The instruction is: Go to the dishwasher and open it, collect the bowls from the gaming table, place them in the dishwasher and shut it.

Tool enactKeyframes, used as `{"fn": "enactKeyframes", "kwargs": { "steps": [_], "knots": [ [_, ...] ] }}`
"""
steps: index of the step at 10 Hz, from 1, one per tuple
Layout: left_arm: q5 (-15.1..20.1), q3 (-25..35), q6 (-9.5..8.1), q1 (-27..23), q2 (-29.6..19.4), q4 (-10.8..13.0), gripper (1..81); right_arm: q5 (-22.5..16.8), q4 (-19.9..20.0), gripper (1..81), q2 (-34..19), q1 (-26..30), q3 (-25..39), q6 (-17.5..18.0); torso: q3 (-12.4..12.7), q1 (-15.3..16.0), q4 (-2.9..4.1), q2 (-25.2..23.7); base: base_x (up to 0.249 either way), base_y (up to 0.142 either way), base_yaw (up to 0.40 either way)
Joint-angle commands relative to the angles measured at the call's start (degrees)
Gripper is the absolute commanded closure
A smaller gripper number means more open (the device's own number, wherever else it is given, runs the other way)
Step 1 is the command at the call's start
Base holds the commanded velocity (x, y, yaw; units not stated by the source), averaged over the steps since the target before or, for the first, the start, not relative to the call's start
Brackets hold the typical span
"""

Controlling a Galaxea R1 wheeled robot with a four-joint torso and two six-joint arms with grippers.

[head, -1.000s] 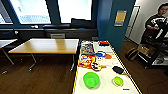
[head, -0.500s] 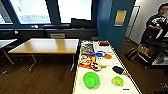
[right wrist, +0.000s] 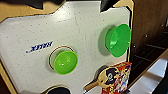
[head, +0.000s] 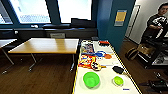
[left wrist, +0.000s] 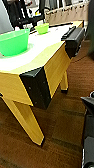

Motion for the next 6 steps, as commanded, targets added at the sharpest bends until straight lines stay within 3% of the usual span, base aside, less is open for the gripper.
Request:
{"fn": "enactKeyframes", "kwargs": {
  "steps": [1,4,6],
  "knots": [
    [1.7,1.2,0.29,-4.4,-2.1,0.2,1.0,-3.4,1.8,1.0,0.7,7.9,-2.9,1.2,0.0,0.0,0.00,0.0,0.000,0.000,0.000],
    [1.3,0.5,0.12,-4.4,-1.9,0.2,1.0,-4.5,2.2,1.0,4.8,9.3,-7.5,1.2,0.0,0.0,0.00,0.0,0.000,0.000,0.000],
    [0.9,3.3,-0.23,-5.5,-3.8,0.7,1.0,-5.5,2.1,1.0,5.2,9.8,-8.4,1.2,0.0,0.0,0.00,0.0,0.000,0.000,0.000]
  ]
}}
